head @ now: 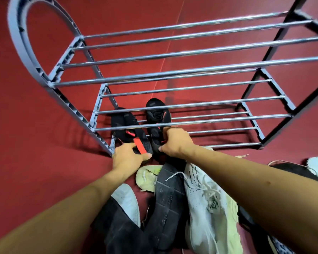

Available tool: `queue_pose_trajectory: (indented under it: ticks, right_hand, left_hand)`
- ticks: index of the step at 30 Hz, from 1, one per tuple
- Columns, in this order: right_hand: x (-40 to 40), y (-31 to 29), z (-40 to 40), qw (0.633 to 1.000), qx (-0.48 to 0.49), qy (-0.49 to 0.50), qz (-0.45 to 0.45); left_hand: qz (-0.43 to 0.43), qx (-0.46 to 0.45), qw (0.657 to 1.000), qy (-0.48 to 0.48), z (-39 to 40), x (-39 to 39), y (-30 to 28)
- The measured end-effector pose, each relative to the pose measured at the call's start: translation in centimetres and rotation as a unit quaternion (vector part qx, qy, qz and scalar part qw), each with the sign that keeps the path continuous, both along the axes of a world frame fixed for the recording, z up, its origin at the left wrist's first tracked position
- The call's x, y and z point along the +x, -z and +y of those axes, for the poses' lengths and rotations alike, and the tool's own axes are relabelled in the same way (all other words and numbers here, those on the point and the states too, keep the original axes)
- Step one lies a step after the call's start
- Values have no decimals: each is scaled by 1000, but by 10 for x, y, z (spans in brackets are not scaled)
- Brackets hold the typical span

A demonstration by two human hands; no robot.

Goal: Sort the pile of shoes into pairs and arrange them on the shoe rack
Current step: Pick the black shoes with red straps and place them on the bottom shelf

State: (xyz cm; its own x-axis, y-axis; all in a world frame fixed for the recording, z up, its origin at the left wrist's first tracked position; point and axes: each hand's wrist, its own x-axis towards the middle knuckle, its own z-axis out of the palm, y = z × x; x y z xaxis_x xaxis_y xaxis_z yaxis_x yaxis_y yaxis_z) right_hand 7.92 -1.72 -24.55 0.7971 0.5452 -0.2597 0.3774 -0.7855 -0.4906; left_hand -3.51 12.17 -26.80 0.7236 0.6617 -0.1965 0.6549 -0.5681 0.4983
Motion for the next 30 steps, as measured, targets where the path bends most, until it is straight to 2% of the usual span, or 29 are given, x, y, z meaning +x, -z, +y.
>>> queue_pose_trajectory:
  ticks: [6,12,15,20,24,30]
  right_hand:
    - [-6,12,11,1000,9,-16,-12]
    - [1,19,7,1000,17,-16,-2]
    - [3,20,3,999,36,-13,-3]
    - [-4,26,10,998,64,7,-15]
    - [-12,34,28,996,82,22,-16]
    - [-5,42,26,995,100,-14,11]
  left_hand:
    - [-37,-19,999,10,32,-27,1]
    - [-62,34,995,65,41,-30,0]
    - [-62,44,995,64,40,-23,-6]
    - [-67,-13,997,29,46,3,-5]
    - [-45,-23,998,27,45,12,5]
    - [-16,70,995,66,53,4,28]
